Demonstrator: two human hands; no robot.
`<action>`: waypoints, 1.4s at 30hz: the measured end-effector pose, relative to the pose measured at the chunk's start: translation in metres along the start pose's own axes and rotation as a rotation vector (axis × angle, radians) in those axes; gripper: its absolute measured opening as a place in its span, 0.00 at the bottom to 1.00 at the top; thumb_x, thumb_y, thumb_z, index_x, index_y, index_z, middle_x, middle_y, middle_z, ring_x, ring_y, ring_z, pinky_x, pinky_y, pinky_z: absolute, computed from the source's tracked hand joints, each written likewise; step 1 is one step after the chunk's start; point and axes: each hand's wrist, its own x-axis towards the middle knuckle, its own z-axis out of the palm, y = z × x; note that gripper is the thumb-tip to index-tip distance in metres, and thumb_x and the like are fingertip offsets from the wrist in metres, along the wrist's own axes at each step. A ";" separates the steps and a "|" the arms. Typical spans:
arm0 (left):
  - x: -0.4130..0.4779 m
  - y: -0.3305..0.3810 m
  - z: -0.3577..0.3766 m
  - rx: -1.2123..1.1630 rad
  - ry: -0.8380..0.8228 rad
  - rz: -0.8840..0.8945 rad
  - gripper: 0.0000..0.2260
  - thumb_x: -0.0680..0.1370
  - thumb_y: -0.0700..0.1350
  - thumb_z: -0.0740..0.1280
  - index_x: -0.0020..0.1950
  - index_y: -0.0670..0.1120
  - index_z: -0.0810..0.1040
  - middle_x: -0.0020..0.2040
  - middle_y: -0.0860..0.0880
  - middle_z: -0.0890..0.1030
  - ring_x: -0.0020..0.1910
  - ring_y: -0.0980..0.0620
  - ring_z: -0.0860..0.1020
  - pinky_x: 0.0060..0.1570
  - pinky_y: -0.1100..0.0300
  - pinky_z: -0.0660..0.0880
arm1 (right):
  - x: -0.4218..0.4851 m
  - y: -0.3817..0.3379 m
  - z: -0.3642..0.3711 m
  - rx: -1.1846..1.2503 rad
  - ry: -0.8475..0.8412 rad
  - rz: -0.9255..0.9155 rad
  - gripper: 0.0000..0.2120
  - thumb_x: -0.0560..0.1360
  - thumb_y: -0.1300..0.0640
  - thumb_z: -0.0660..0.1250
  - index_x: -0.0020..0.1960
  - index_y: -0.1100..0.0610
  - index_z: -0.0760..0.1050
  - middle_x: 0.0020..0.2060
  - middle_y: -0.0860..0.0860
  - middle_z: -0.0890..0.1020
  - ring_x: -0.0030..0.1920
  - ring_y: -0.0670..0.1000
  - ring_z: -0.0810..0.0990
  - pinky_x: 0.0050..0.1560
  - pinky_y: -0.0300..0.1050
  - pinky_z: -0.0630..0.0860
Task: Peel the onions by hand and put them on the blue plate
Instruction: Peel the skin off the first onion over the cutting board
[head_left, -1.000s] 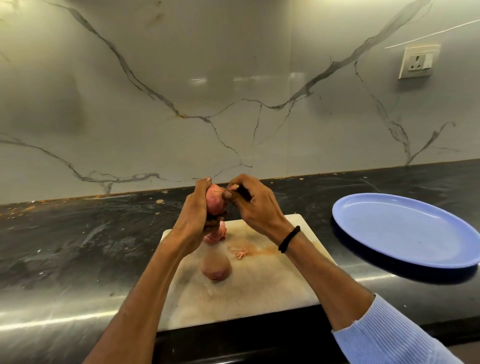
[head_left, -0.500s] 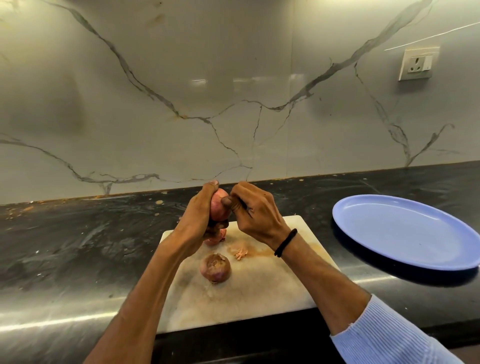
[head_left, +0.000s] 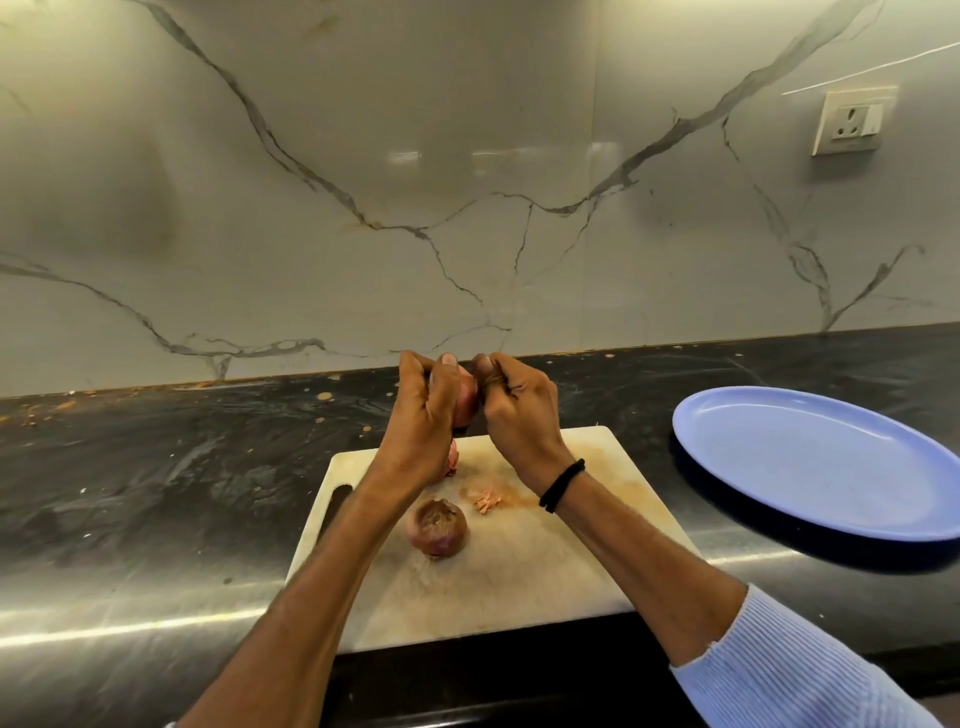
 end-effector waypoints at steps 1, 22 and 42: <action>0.000 0.000 0.000 0.035 0.001 0.042 0.12 0.85 0.50 0.55 0.55 0.41 0.63 0.45 0.48 0.71 0.40 0.57 0.76 0.35 0.66 0.76 | 0.001 0.000 0.001 0.052 -0.017 0.063 0.21 0.83 0.55 0.61 0.30 0.50 0.68 0.26 0.43 0.69 0.29 0.43 0.67 0.32 0.40 0.65; 0.010 -0.016 -0.004 0.034 0.010 0.099 0.12 0.82 0.56 0.54 0.51 0.48 0.64 0.46 0.48 0.70 0.41 0.54 0.73 0.35 0.59 0.75 | 0.008 -0.001 -0.008 1.030 -0.202 0.845 0.21 0.80 0.53 0.64 0.29 0.57 0.70 0.24 0.51 0.64 0.25 0.48 0.62 0.31 0.43 0.61; 0.008 0.003 -0.008 -0.260 -0.014 -0.306 0.16 0.85 0.53 0.54 0.46 0.44 0.71 0.30 0.48 0.79 0.23 0.54 0.75 0.26 0.64 0.70 | 0.012 0.012 -0.024 0.883 -0.570 0.563 0.16 0.82 0.56 0.60 0.37 0.59 0.73 0.30 0.52 0.70 0.30 0.49 0.68 0.31 0.41 0.73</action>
